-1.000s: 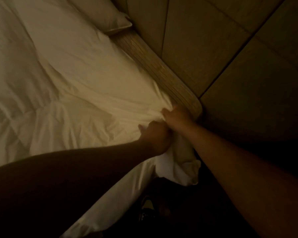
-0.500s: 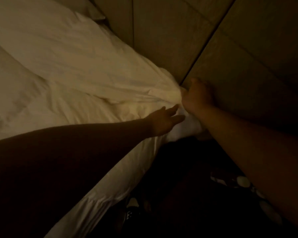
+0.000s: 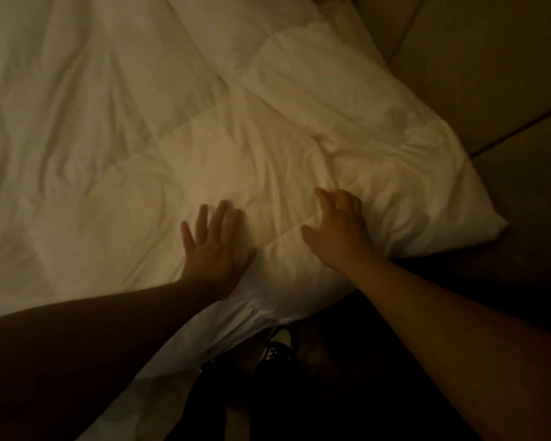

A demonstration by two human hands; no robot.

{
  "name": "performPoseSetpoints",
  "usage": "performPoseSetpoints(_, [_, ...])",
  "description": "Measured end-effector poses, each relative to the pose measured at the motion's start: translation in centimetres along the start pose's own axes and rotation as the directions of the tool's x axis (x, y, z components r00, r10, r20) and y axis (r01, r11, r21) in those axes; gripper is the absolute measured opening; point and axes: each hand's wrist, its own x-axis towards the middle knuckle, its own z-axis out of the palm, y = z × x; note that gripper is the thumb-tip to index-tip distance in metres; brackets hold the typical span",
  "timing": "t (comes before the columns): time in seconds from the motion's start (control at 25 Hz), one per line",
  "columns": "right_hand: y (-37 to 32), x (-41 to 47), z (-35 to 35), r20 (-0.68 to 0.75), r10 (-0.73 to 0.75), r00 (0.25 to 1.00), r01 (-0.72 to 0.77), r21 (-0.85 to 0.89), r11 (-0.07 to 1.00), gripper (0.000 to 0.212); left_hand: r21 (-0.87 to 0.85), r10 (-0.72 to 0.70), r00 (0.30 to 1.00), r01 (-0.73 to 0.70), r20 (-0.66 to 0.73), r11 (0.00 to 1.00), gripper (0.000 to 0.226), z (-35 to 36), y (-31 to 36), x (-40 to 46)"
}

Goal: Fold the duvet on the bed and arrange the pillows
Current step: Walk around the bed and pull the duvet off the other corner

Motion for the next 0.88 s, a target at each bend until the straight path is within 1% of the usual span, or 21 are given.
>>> performPoseSetpoints(0.04, [-2.3, 0.3, 0.8, -0.023, -0.136, 0.990, 0.135, -0.039, 0.990, 0.080, -0.002, -0.123, 0.992, 0.123, 0.010, 0.992, 0.090, -0.1, -2.0, -0.7])
performPoseSetpoints(0.08, [-5.1, 0.5, 1.7, -0.026, -0.270, 0.963, 0.266, -0.086, 0.960, 0.082, -0.007, -0.238, 0.971, 0.238, 0.031, 0.971, 0.097, -0.1, -4.1, -1.6])
performPoseSetpoints(0.12, [-7.5, 0.7, 2.7, -0.003, -0.378, 0.926, 0.375, -0.133, 0.918, 0.083, -0.007, -0.319, 0.946, 0.320, 0.060, 0.948, 0.103, 0.0, -6.1, -2.5])
performPoseSetpoints(0.16, [-9.6, 0.8, 3.9, 0.040, -0.451, 0.891, 0.451, -0.175, 0.875, 0.083, 0.000, -0.363, 0.927, 0.365, 0.090, 0.931, 0.106, 0.3, -7.9, -3.6])
performPoseSetpoints(0.2, [-11.2, 0.8, 5.3, 0.087, -0.486, 0.870, 0.493, -0.212, 0.844, 0.083, 0.015, -0.377, 0.920, 0.378, 0.107, 0.926, 0.108, 1.0, -9.7, -4.8])
performPoseSetpoints(0.24, [-11.9, 0.8, 6.8, 0.122, -0.485, 0.866, 0.499, -0.245, 0.831, 0.084, 0.039, -0.365, 0.924, 0.363, 0.116, 0.931, 0.108, 1.7, -11.1, -6.1])
performPoseSetpoints(0.36, [-11.0, 0.7, 11.5, 0.165, -0.391, 0.905, 0.424, -0.367, 0.828, 0.085, 0.096, -0.256, 0.955, 0.244, 0.148, 0.965, 0.101, 5.2, -13.8, -9.1])
performPoseSetpoints(0.44, [-10.6, 0.7, 13.4, 0.204, -0.307, 0.930, 0.367, -0.440, 0.819, 0.084, 0.061, -0.194, 0.967, 0.186, 0.166, 0.981, 0.095, 7.4, -14.4, -9.8])
performPoseSetpoints(0.52, [-12.6, 0.2, 14.2, 0.235, -0.188, 0.954, 0.280, -0.468, 0.838, 0.084, -0.009, -0.167, 0.971, 0.171, 0.168, 0.985, 0.085, 8.3, -15.3, -10.4])
performPoseSetpoints(0.6, [-15.8, -1.0, 14.4, 0.220, -0.095, 0.971, 0.186, -0.444, 0.876, 0.084, -0.117, -0.124, 0.988, 0.134, 0.092, 0.984, 0.072, 7.7, -16.8, -11.6])
performPoseSetpoints(0.64, [-17.5, -2.0, 14.6, 0.219, -0.117, 0.969, 0.199, -0.401, 0.894, 0.082, -0.179, -0.117, 0.993, 0.120, 0.026, 0.977, 0.065, 7.1, -17.9, -12.7])
performPoseSetpoints(0.68, [-19.4, -3.4, 15.1, 0.225, -0.190, 0.956, 0.261, -0.347, 0.901, 0.080, -0.226, -0.141, 0.989, 0.128, -0.044, 0.966, 0.058, 6.6, -19.3, -14.3])
performPoseSetpoints(0.72, [-21.2, -4.7, 15.6, 0.227, -0.288, 0.930, 0.347, -0.291, 0.892, 0.077, -0.246, -0.197, 0.975, 0.167, -0.103, 0.955, 0.051, 6.4, -20.8, -15.9])
performPoseSetpoints(0.76, [-22.9, -6.1, 16.3, 0.222, -0.388, 0.895, 0.437, -0.248, 0.865, 0.074, -0.253, -0.289, 0.950, 0.253, -0.116, 0.934, 0.043, 6.5, -22.5, -17.5])
performPoseSetpoints(0.8, [-24.7, -7.5, 17.3, 0.214, -0.485, 0.848, 0.526, -0.224, 0.820, 0.073, -0.265, -0.420, 0.905, 0.388, -0.071, 0.883, 0.037, 6.6, -24.4, -19.1])
performPoseSetpoints(0.84, [-26.5, -8.8, 18.2, 0.216, -0.564, 0.797, 0.602, -0.213, 0.770, 0.074, -0.270, -0.563, 0.826, 0.544, 0.011, 0.794, 0.033, 6.6, -26.4, -20.6])
performPoseSetpoints(0.88, [-28.5, -9.9, 19.3, 0.233, -0.620, 0.750, 0.661, -0.224, 0.716, 0.076, -0.251, -0.684, 0.722, 0.684, 0.102, 0.685, 0.032, 6.8, -28.6, -22.3])
